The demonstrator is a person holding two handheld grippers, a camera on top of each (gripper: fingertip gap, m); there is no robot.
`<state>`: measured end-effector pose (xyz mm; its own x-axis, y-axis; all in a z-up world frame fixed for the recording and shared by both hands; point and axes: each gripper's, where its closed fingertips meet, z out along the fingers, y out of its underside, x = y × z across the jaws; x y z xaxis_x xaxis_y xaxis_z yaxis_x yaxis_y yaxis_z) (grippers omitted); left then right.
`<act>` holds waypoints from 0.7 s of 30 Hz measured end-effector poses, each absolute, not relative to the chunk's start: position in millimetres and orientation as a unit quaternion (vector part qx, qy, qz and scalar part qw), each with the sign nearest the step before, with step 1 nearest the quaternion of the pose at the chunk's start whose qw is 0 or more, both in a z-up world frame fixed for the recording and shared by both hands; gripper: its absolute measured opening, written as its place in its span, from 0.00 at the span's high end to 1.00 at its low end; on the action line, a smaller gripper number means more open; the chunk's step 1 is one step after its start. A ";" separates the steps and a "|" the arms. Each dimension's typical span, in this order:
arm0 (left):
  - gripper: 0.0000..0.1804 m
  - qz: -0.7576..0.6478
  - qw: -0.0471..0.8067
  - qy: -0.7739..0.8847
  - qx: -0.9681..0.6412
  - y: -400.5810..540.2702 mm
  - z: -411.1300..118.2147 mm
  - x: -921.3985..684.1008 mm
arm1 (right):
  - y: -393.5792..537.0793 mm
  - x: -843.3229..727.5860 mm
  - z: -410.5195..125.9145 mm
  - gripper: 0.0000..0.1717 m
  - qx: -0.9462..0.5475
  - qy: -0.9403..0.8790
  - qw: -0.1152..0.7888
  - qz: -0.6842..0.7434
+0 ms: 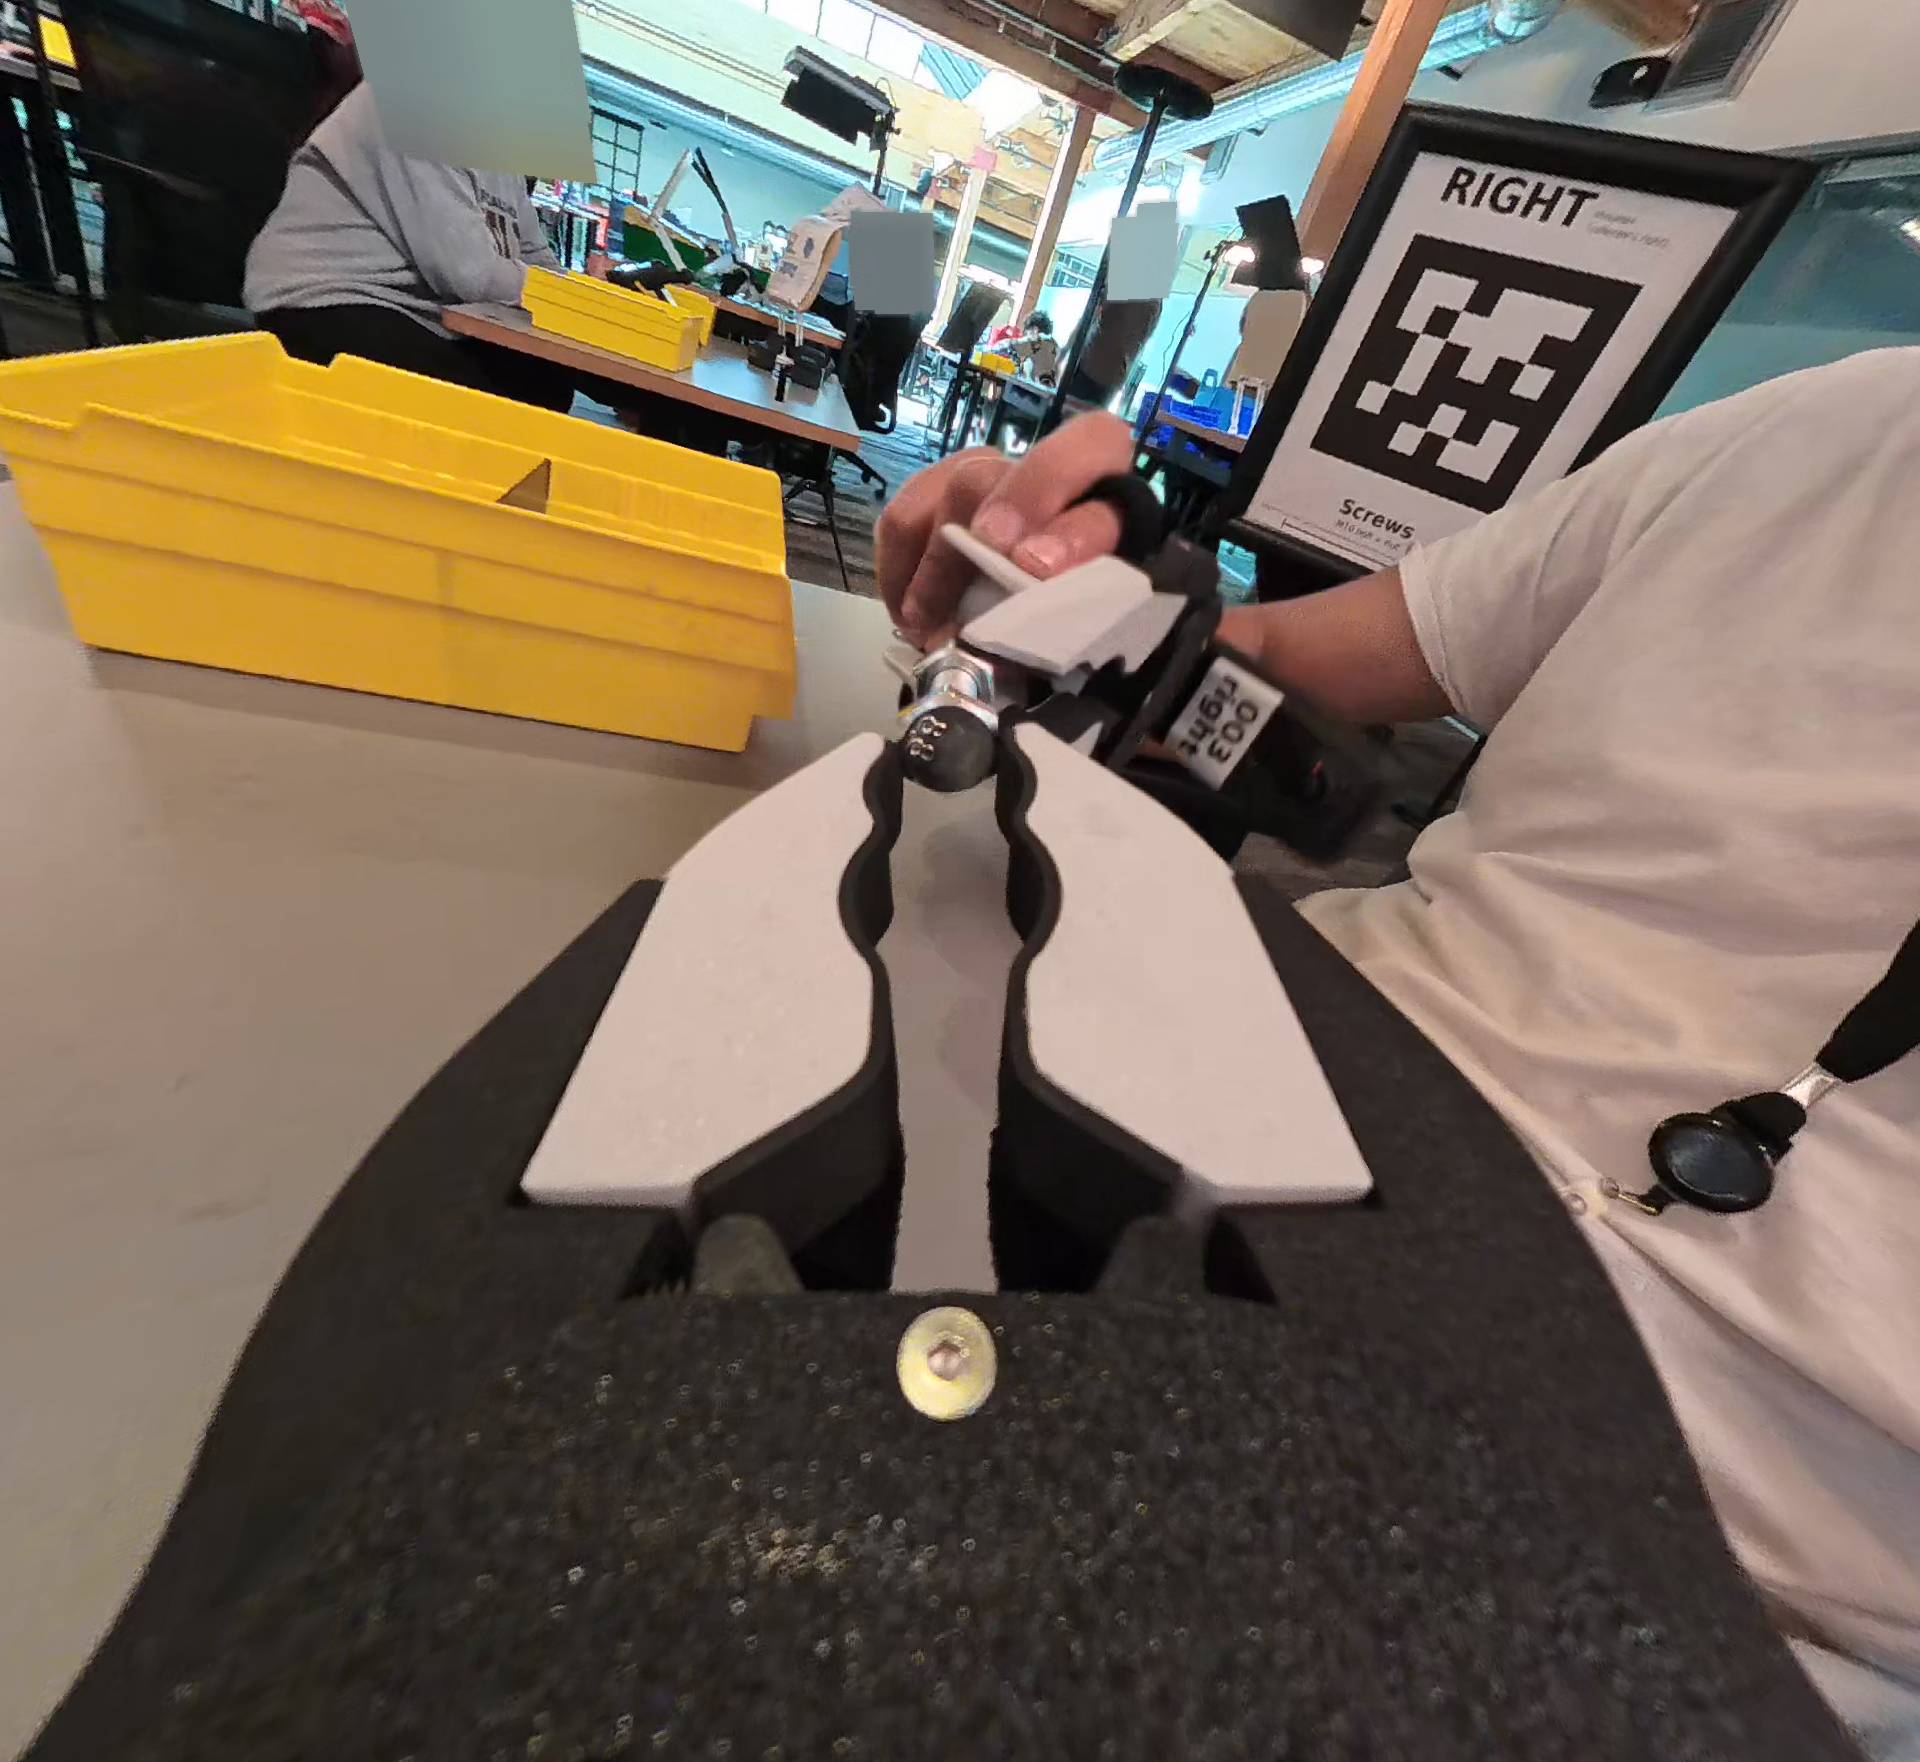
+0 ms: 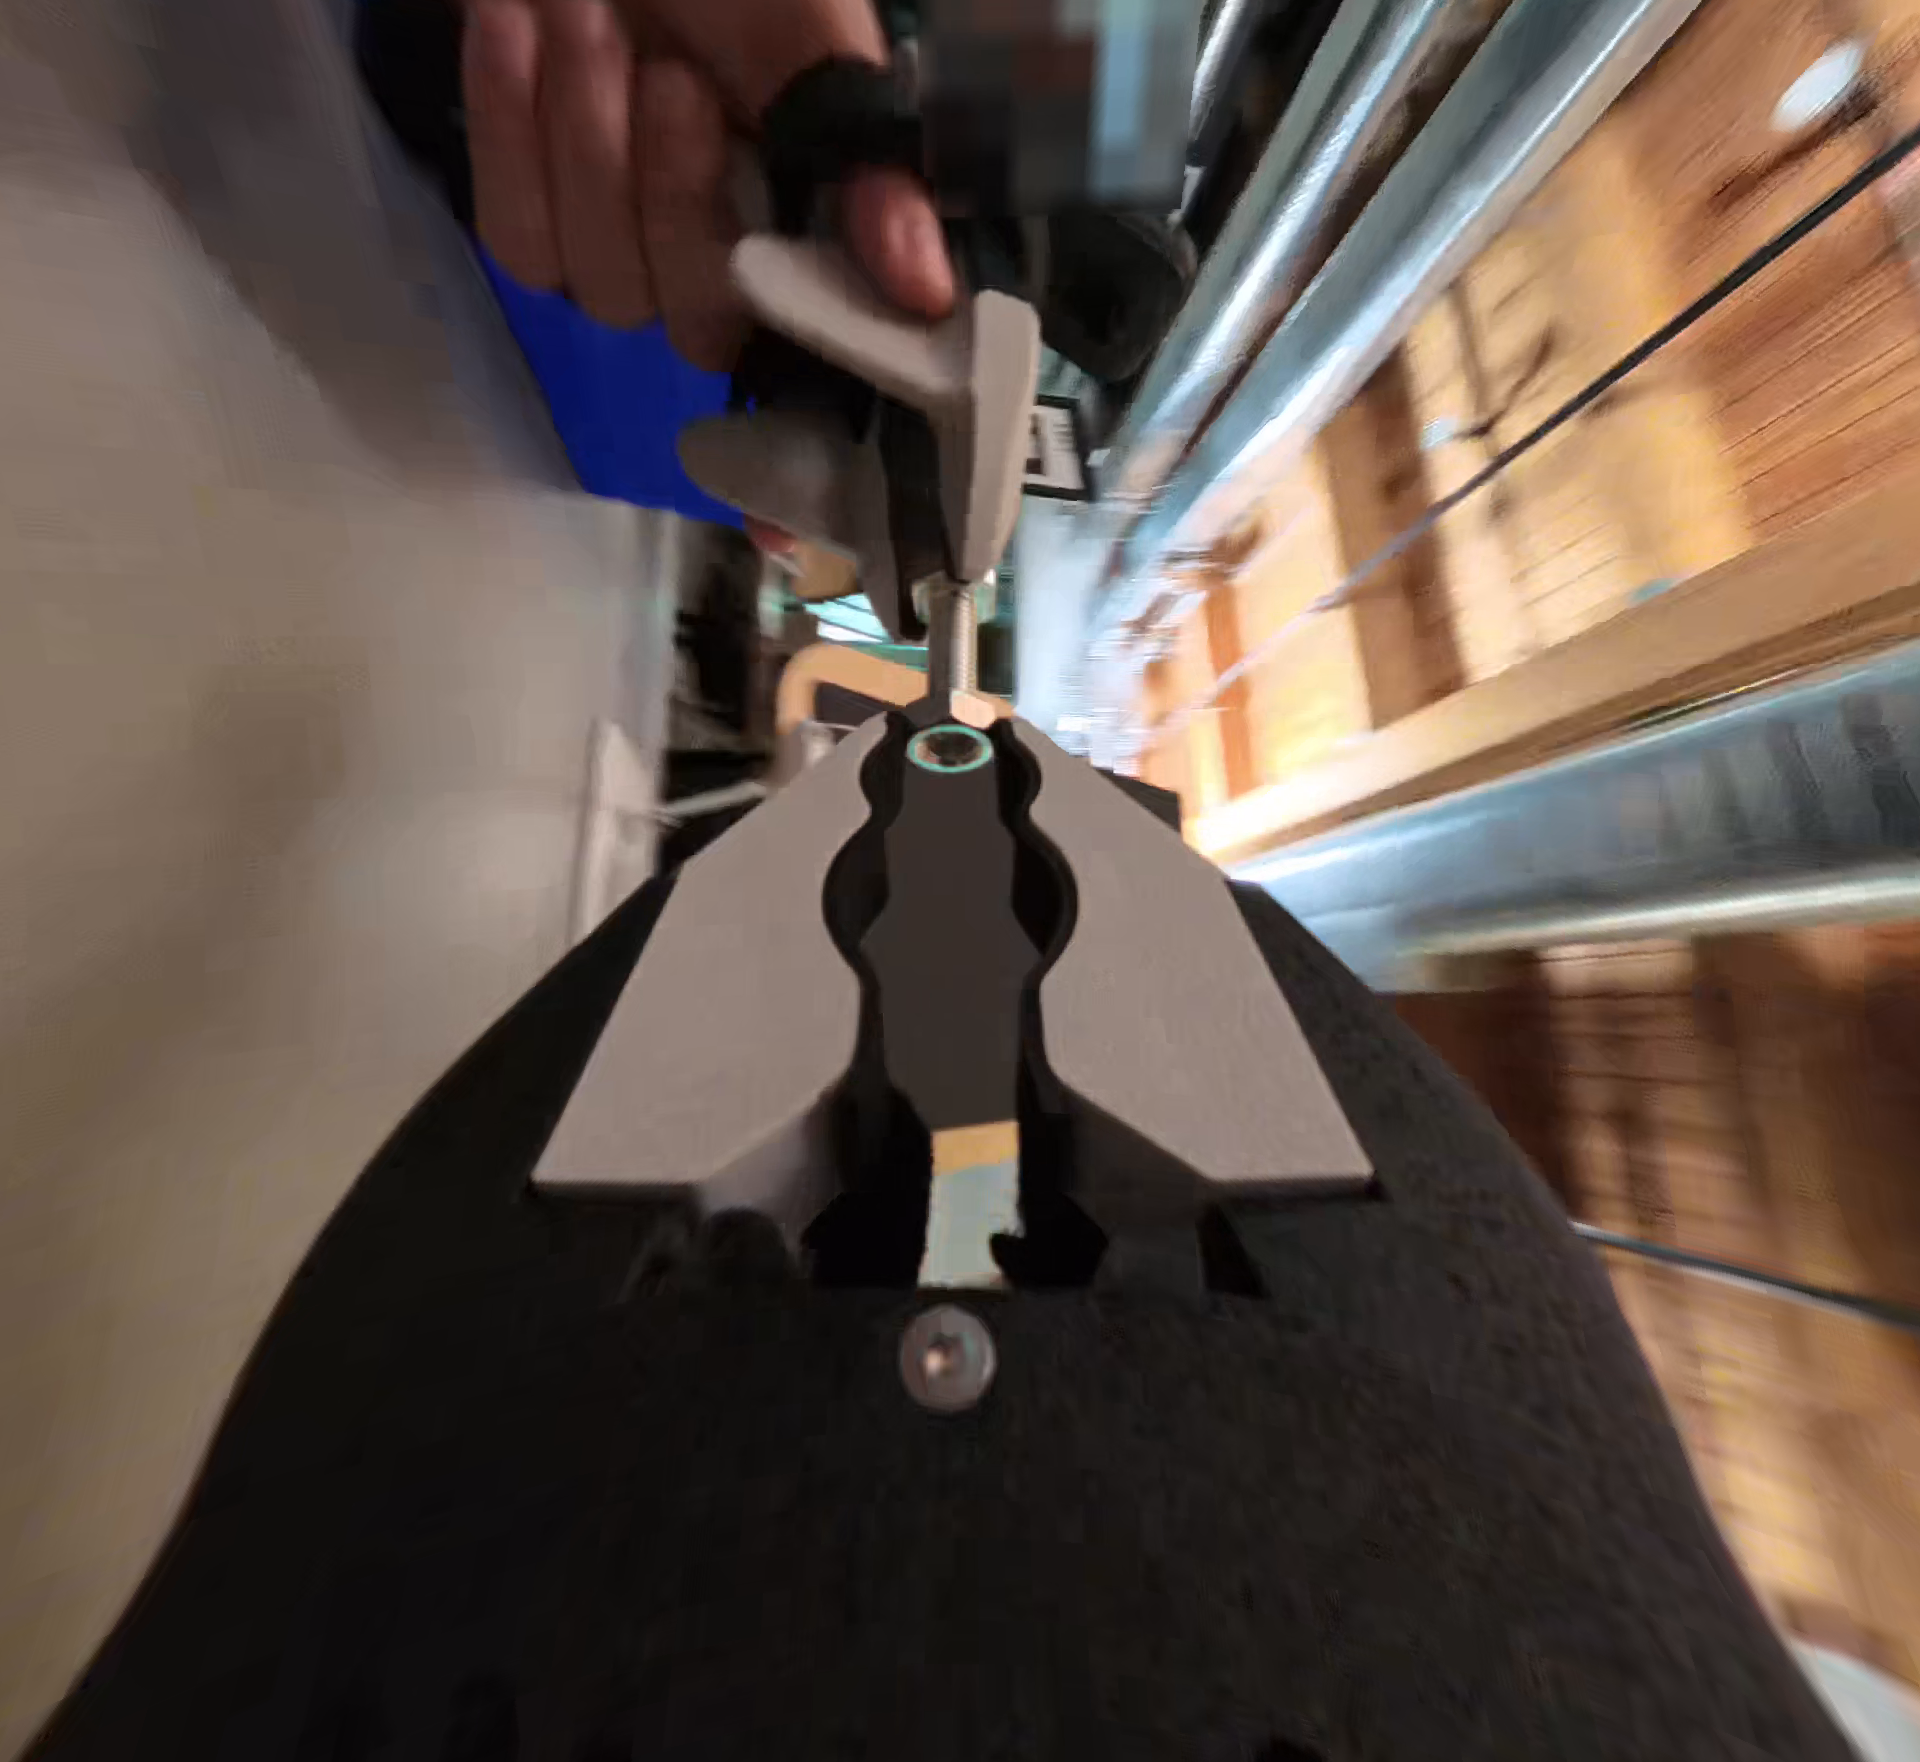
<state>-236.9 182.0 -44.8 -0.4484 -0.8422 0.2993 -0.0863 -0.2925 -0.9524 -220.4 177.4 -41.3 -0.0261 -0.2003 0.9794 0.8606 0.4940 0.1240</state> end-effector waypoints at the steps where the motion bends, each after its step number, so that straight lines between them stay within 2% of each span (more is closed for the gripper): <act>1: 0.91 -0.668 0.280 0.527 -0.445 181.6 -46.2 -236.7 | 177.4 -220.0 -43.0 0.90 -0.260 -0.582 0.631 -0.441; 4: 0.91 -0.665 0.284 0.523 -0.451 184.3 -48.0 -235.8 | 182.0 -218.1 -42.5 0.90 -0.264 -0.570 0.647 -0.432; 6: 0.91 -0.661 0.295 0.519 -0.454 188.7 -47.3 -236.1 | 185.4 -215.4 -37.9 0.83 -0.301 -0.544 0.682 -0.384; 9: 0.91 -0.648 0.324 0.510 -0.464 199.3 -48.4 -237.1 | 194.0 -209.7 -40.5 0.73 -0.402 -0.513 0.709 -0.269; 12: 0.91 -0.620 0.363 0.508 -0.474 210.4 -52.7 -236.8 | 209.3 -201.9 -44.9 0.70 -0.540 -0.439 0.712 -0.095; 14: 0.91 -0.597 0.394 0.513 -0.474 215.0 -53.4 -236.5 | 218.2 -200.9 -55.5 0.69 -0.631 -0.374 0.676 0.066; 16: 0.91 -0.572 0.427 0.521 -0.468 217.8 -52.3 -236.6 | 217.1 -207.6 -68.3 0.69 -0.688 -0.308 0.600 0.268; 18: 0.91 -0.556 0.446 0.531 -0.457 216.2 -51.4 -237.2 | 208.6 -212.7 -65.4 0.71 -0.681 -0.239 0.515 0.463; 21: 0.91 -0.536 0.465 0.546 -0.445 213.9 -52.4 -236.2 | 203.9 -208.3 -51.5 0.76 -0.636 -0.151 0.407 0.638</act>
<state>-236.2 213.9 -52.4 -0.1720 -0.9846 -0.0307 0.0126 0.0290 -0.9995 -208.3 203.9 -51.5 0.1398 0.7110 -0.6892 -0.3272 -0.6238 -0.7098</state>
